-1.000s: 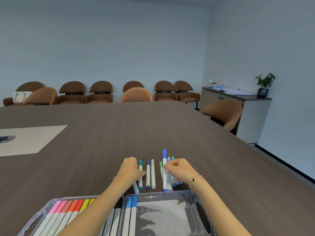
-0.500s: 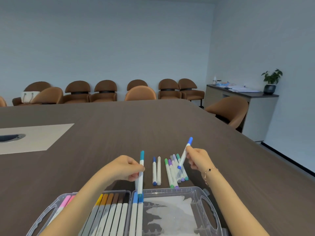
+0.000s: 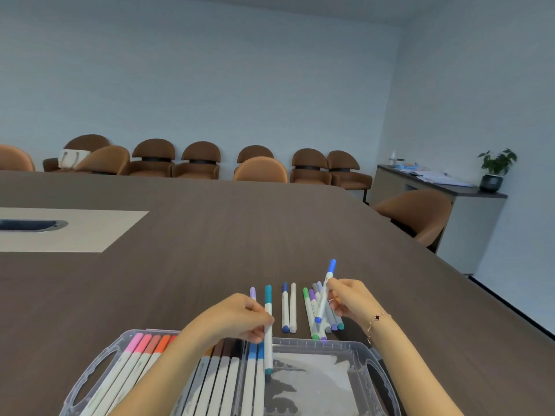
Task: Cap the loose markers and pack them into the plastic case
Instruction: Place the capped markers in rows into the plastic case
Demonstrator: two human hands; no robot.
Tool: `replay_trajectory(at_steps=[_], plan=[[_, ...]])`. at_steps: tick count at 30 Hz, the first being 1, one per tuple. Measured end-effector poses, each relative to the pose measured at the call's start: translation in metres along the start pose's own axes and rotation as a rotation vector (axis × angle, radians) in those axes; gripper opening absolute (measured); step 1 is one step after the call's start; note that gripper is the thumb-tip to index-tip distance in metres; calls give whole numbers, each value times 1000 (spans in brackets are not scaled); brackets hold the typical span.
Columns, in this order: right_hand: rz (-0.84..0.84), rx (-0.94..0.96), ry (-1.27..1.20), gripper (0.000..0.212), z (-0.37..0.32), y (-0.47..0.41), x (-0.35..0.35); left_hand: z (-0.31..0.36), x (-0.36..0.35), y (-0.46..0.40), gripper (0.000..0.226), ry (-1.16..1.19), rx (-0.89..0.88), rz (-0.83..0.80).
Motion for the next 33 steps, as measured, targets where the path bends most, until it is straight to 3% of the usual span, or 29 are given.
replay_trajectory(at_steps=[6, 11, 16, 23, 27, 33], plan=[[-42, 12, 20, 26, -3, 4, -5, -1, -13, 9, 14, -88, 33, -201], [57, 31, 17, 21, -2, 1, 0, -2, -2, -4, 16, 51, -3, -13], [78, 21, 52, 18, 2, 1, -1, -20, 20, -26, 12, 97, -49, 310], [-200, -42, 76, 17, -6, 18, -26, -60, 39, -35, 17, 351, 68, 504], [-431, -137, 138, 18, -10, 40, -47, -65, 45, -36, 21, 172, 78, 512], [-593, -198, 316, 14, 4, 80, -77, -58, 44, -33, 33, -145, 76, 490]])
Point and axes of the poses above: each hand's wrist, its own y-axis away from the middle knuckle, its own x-axis out of the back of the hand, z = x × y, the point moved 6 cm from there along -y, towards the middle knuckle, and after that the axes turned 9 degrees about -x, right-handed, at the moved point
